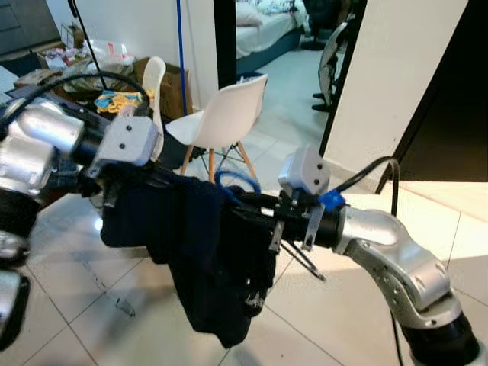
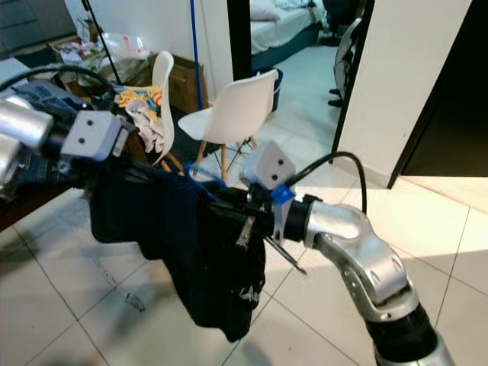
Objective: Hang hanger
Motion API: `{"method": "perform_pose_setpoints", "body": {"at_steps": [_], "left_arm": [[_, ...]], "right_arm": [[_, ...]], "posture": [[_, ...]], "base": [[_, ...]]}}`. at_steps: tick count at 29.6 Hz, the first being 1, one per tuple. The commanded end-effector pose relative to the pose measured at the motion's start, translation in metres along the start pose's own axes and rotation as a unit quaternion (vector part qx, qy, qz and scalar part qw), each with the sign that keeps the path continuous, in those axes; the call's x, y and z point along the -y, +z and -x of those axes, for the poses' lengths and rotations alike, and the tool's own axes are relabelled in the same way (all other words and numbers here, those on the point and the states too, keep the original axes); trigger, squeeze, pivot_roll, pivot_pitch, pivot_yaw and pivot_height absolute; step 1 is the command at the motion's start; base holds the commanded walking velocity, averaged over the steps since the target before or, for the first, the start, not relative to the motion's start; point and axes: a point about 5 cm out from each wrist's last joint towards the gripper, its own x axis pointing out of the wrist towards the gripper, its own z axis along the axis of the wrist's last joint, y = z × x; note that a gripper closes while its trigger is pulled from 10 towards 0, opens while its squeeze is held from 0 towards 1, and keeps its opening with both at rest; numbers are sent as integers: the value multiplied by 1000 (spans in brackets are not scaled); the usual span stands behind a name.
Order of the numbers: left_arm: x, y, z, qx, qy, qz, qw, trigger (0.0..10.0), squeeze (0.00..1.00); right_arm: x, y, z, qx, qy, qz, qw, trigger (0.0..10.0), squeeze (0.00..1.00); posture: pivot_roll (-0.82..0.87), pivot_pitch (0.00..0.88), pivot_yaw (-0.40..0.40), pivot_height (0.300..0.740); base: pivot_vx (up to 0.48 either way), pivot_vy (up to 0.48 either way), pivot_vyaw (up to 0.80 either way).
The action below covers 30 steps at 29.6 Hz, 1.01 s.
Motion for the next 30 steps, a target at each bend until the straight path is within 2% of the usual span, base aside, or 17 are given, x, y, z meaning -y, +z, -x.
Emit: {"method": "perform_pose_setpoints", "body": {"at_steps": [1,3,4,5,6,8,9,12,13,16,19,21,25,26,28,29,30], "left_arm": [[-8,10,9,28,21,-17,999,2980,0],[-13,9,18,40,31,0,999,4667,0],[-13,9,18,40,31,0,999,4667,0],[-14,8,24,39,39,6,998,3176,0],[-14,8,24,39,39,6,998,3176,0],[-16,6,33,32,53,9,998,2706,0],[-16,6,33,32,53,9,998,2706,0],[-19,5,43,23,68,16,997,1961,0],[-19,5,43,23,68,16,997,1961,0],[-23,7,61,16,94,28,995,1765,0],[-24,8,67,21,103,31,994,1765,0],[-26,12,70,30,111,28,993,1961,0],[-28,14,70,37,115,23,992,2078,0],[-33,21,69,56,119,10,991,2000,0],[-33,21,69,56,119,10,991,2000,0],[-37,28,67,74,121,-1,990,2235,0],[-37,28,67,74,121,-1,990,2235,0]], "right_arm": [[3,0,4,3,-11,-1,1000,10000,1000],[21,3,28,7,-57,-2,998,10000,1000],[21,3,28,7,-57,-2,998,10000,1000],[29,7,46,9,-84,2,996,10000,1000],[29,7,46,9,-84,2,996,10000,1000],[38,9,78,-5,-126,9,992,10000,1000],[38,9,78,-5,-126,9,992,10000,1000],[44,6,106,-35,-171,13,985,10000,1000],[44,6,106,-35,-171,13,985,10000,1000],[46,-1,148,-64,-232,-2,970,10000,1000],[39,-8,156,-77,-229,-23,970,10000,1000],[24,-22,152,-96,-194,-57,975,10000,1000],[16,-33,147,-121,-176,-74,974,10000,1000],[8,-47,132,-131,-155,-106,973,10000,0],[8,-47,132,-131,-155,-106,973,10000,0],[3,-55,116,-121,-144,-129,974,10000,0],[3,-55,116,-121,-144,-129,974,10000,0]], "posture": [[34,55,64,740],[28,57,64,740],[28,57,64,740],[28,57,64,740],[28,57,64,740],[20,61,62,740],[20,61,62,740],[18,63,62,740],[18,63,62,740],[13,69,61,740],[10,72,61,740],[9,72,60,740],[13,75,56,740],[18,74,53,740],[18,74,53,740],[16,72,53,740],[16,72,53,740]], "base": [[0,0,0],[0,0,0],[0,0,0],[0,0,0],[0,0,0],[0,0,0],[0,0,0],[0,0,0],[0,0,0],[0,0,0],[0,0,0],[0,0,0],[0,0,0],[0,0,0],[0,0,0],[0,0,0],[0,0,0]]}}
